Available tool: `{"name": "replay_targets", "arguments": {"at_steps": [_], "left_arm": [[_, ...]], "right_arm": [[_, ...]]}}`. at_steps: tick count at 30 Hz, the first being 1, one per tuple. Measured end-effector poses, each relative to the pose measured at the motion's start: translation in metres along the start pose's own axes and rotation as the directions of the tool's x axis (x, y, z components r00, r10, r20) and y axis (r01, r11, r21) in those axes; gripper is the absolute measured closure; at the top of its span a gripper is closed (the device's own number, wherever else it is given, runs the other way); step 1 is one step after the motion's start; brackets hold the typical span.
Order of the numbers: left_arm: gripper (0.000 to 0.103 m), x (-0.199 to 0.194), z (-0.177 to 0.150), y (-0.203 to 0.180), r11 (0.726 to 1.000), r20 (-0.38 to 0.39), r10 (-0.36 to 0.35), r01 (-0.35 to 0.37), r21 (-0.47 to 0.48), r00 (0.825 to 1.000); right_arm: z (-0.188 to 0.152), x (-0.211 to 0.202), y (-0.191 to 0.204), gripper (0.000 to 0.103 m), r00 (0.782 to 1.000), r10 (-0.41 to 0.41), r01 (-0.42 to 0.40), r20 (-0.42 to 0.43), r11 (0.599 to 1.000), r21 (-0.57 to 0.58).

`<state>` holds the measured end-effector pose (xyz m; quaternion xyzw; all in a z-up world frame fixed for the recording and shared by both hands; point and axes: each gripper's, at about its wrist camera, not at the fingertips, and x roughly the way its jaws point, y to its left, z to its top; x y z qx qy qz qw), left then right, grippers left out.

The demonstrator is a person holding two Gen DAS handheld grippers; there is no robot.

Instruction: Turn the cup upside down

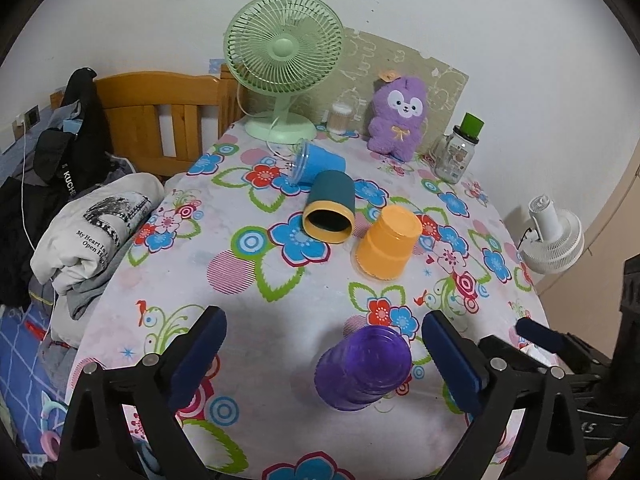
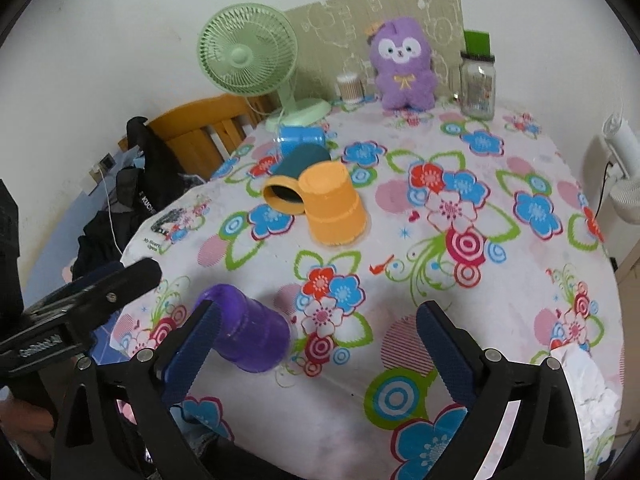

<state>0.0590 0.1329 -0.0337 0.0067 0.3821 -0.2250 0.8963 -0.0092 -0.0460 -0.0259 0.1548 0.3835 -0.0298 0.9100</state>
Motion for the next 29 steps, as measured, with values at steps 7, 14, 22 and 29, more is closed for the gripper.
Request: {"name": "replay_targets", "arguments": {"at_steps": [7,14,22,29], "left_arm": [[0.003,-0.005,-0.001,0.002,1.000,0.007,0.010,-0.010,0.009,1.000],[0.003,-0.009,-0.003,0.006,1.000,0.014,0.026,-0.026,0.013,1.000],[0.000,-0.013,-0.004,0.005,0.999,0.022,0.032,-0.032,0.022,0.999],[0.000,-0.013,-0.004,0.005,0.999,0.027,0.037,-0.038,0.031,0.999]], "right_arm": [[0.005,-0.019,0.016,0.000,0.996,-0.066,0.069,0.065,0.996,-0.050],[0.006,-0.027,0.028,0.000,0.991,-0.095,0.104,0.099,0.991,-0.087],[0.006,-0.025,0.034,0.000,0.991,-0.091,0.100,0.098,0.990,-0.097],[0.006,-0.025,0.035,0.000,0.991,-0.090,0.099,0.097,0.990,-0.099]]}}
